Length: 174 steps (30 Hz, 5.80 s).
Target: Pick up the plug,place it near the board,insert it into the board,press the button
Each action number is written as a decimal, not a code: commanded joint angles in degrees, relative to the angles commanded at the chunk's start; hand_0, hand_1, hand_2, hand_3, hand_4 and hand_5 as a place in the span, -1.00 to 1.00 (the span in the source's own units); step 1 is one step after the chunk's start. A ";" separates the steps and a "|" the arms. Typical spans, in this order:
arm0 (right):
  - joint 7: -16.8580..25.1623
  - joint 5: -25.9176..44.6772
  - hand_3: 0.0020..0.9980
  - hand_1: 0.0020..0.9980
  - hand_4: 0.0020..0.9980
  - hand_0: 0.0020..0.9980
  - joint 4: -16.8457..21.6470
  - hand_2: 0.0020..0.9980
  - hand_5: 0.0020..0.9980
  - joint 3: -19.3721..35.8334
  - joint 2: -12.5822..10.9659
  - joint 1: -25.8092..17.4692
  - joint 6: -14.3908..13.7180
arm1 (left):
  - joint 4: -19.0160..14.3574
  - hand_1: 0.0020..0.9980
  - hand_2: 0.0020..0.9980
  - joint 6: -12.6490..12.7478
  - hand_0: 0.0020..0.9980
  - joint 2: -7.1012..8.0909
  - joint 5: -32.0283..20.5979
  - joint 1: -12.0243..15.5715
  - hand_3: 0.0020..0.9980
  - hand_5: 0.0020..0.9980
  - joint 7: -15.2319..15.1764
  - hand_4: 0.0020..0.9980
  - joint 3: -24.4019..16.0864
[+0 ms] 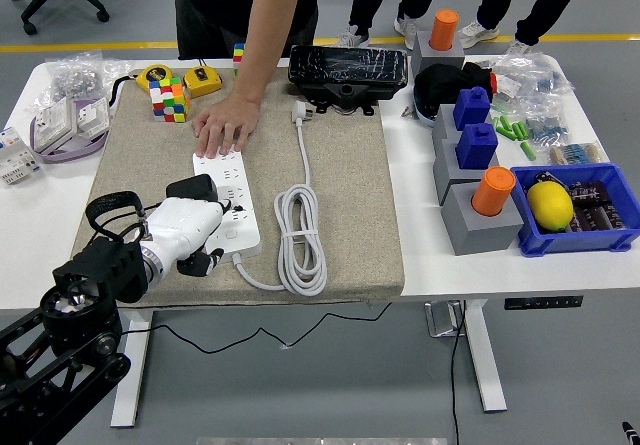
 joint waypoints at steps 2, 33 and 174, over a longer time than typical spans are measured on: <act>0.03 0.02 0.53 0.46 1.00 0.65 0.00 0.44 1.00 -0.02 0.00 0.00 0.00 | 0.00 -0.94 -0.73 1.80 -0.65 0.00 0.08 0.05 0.58 -1.00 -0.75 0.18 0.13; -0.03 0.11 0.53 0.46 1.00 0.65 0.00 0.44 1.00 -0.04 -0.09 -0.13 -0.06 | -0.75 0.06 0.08 -0.77 0.03 0.60 -0.92 0.85 0.90 -0.45 0.68 0.70 -0.72; -0.26 0.48 0.53 0.46 1.00 0.67 0.00 0.44 1.00 -0.40 -0.41 -0.09 -0.33 | 34.00 0.47 0.52 3.76 0.43 -4.00 -7.54 -12.38 0.59 -0.27 -16.29 1.00 -12.26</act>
